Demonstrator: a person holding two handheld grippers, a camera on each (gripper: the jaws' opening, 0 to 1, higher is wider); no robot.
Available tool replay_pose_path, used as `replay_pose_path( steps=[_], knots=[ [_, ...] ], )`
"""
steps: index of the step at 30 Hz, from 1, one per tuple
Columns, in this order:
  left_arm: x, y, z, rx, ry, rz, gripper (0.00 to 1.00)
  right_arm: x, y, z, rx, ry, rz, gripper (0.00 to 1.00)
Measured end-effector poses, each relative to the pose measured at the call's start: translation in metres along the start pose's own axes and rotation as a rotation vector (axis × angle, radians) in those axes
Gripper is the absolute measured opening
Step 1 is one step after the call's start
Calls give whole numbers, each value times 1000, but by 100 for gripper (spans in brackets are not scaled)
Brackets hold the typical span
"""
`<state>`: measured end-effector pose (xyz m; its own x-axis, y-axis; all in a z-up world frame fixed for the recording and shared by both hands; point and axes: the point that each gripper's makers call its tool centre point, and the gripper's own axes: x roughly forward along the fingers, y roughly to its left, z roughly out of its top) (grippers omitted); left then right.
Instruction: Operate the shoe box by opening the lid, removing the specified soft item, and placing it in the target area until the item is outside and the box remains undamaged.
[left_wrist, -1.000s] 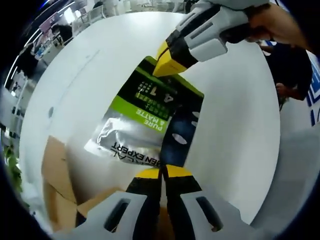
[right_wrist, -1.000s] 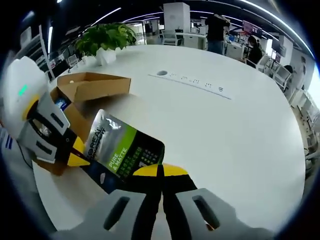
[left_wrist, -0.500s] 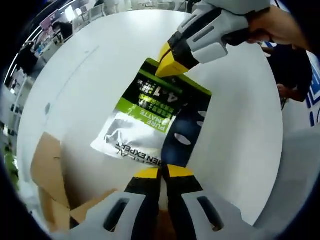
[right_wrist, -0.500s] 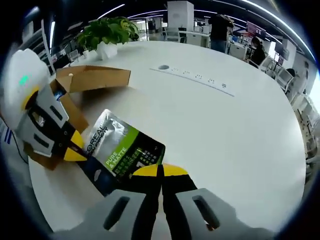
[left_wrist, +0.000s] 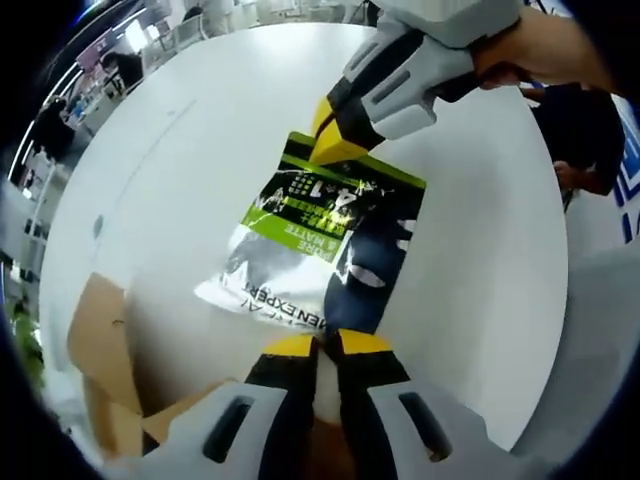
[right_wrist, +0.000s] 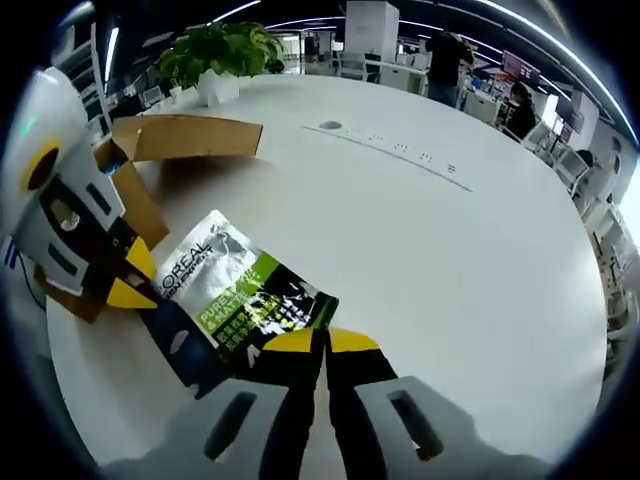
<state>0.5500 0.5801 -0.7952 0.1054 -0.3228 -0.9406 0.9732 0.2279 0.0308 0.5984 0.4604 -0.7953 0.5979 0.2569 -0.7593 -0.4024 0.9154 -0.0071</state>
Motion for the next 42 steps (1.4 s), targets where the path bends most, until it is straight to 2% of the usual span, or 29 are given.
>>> replay_pose_path(
  steps=[5,8,12,14,21,34,42],
  knots=[
    [-7,-1,-1,15,-15,16,14,-2,-4,1,-13,-7,-11,4],
    [-12,-2,3,43,-35,31,20,-4,-4,0,-19,-4,-5,7],
    [-20,-2,10,46,-75,35,23,-7,-5,0,-27,-5,-13,9],
    [-24,-3,14,34,-93,31,24,-9,-6,1,-31,-11,-18,10],
    [-46,1,29,-67,-209,13,27,-16,-8,9,-46,-33,-28,13],
    [-74,8,20,-148,-288,19,32,-33,3,21,-77,-49,-8,19],
    [-90,11,11,-209,-337,11,35,-50,17,33,-97,-71,25,22]
  ],
)
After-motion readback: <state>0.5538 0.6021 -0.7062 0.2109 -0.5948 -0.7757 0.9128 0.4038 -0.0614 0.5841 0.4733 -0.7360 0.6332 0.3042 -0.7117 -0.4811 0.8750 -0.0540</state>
